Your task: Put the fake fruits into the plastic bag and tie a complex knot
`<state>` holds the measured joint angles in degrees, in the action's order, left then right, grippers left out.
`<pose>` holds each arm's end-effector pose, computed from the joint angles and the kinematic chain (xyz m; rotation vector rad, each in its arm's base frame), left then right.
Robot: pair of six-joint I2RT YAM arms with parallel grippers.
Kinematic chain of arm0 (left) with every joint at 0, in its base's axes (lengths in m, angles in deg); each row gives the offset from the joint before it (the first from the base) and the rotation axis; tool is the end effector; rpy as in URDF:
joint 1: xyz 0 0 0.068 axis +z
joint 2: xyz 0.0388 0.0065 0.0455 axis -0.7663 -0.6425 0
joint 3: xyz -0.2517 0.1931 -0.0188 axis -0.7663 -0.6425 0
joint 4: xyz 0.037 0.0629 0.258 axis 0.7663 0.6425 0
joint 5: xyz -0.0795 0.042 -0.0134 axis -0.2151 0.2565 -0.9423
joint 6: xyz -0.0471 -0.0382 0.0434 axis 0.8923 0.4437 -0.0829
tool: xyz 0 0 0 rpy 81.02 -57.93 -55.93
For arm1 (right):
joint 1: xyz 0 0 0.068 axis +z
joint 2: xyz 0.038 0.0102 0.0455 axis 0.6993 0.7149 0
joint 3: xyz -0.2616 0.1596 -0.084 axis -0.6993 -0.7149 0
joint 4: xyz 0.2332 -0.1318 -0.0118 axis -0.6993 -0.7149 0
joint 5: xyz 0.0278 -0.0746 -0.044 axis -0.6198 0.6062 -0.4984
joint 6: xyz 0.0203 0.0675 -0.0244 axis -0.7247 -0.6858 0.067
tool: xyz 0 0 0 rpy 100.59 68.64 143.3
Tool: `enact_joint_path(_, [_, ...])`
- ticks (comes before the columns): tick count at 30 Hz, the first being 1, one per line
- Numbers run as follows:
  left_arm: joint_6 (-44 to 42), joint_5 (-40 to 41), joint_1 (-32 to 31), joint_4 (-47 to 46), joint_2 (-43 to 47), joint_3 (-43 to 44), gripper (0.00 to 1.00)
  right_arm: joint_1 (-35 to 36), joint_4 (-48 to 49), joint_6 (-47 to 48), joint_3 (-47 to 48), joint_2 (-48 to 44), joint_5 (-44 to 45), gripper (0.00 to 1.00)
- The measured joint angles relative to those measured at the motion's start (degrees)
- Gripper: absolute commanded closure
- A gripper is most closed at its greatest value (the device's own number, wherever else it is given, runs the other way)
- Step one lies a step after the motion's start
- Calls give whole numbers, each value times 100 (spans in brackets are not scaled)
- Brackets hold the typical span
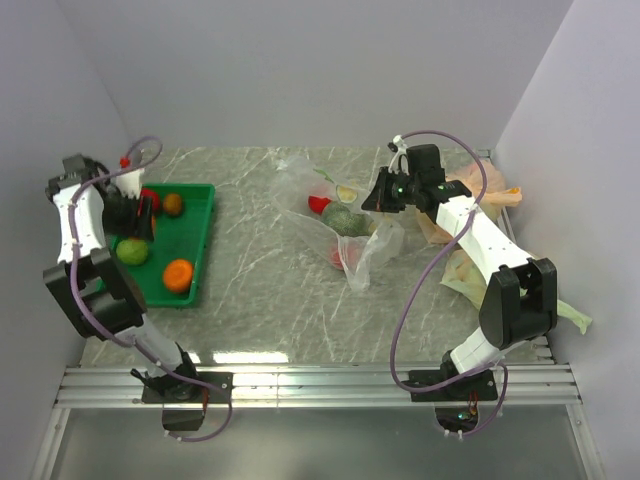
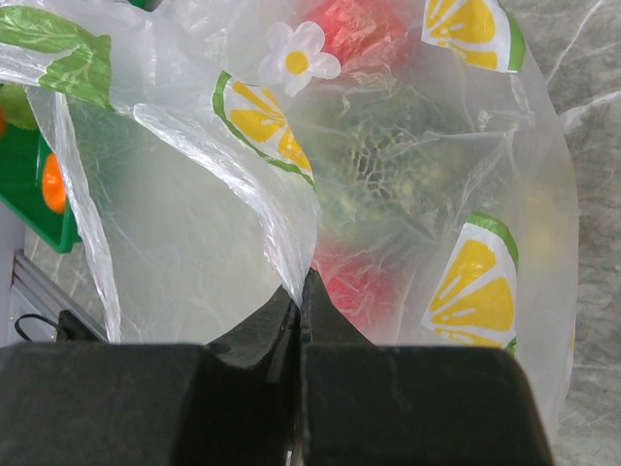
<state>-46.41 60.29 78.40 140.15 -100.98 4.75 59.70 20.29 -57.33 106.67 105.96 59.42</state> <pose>0.3178 0.1527 0.2871 0.1748 2.7859 -0.1456 0.3606 0.1275 0.3329 -0.1930 2.2935 0.8237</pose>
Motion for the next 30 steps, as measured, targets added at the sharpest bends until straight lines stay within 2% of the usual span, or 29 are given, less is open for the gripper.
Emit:
enact_joint_path(2, [33,-289,-225,164,157,579,74,0,-17,2,0,0,2,100])
enact_joint_path(4, [181,-546,-778,153,431,1099,73,-11,-35,2,0,0,0,100])
enact_joint_path(7, [544,-968,-2096,-11,800,1626,73,-52,-57,0,4,0,4,100])
enact_joint_path(9, [944,-1239,-3303,-238,914,1930,73,-92,-74,-2,7,0,20,100])
enact_joint_path(12, [1412,-1445,-4629,-595,857,2131,73,-175,-74,-13,7,0,28,100])
enact_joint_path(17, [1982,-1405,-5772,-1110,79,2608,70,-249,-70,-68,7,0,63,100])
enact_joint_path(19, [2140,-1296,-6078,-1390,-345,2699,62,-249,-66,-94,7,0,61,100])
enact_joint_path(20, [2199,-1241,-6183,-1488,-525,2710,49,-249,-63,-114,7,0,59,100])
enact_joint_path(22, [2286,-1091,-6413,-1539,-955,2791,39,-249,-63,-157,7,0,59,100])
enact_joint_path(25, [2369,-885,-6645,-1539,-1462,2931,12,-249,-68,-184,7,0,61,100])
enact_joint_path(26, [2389,-817,-6690,-1519,-1526,2933,9,-249,-68,-184,7,0,63,100])
enact_joint_path(27, [2411,-750,-6728,-1478,-1561,2933,1,-249,-68,-184,7,0,66,100])
enact_joint_path(30, [2435,-535,-6745,-1340,-1528,3093,1,-249,-68,-199,7,0,83,100])
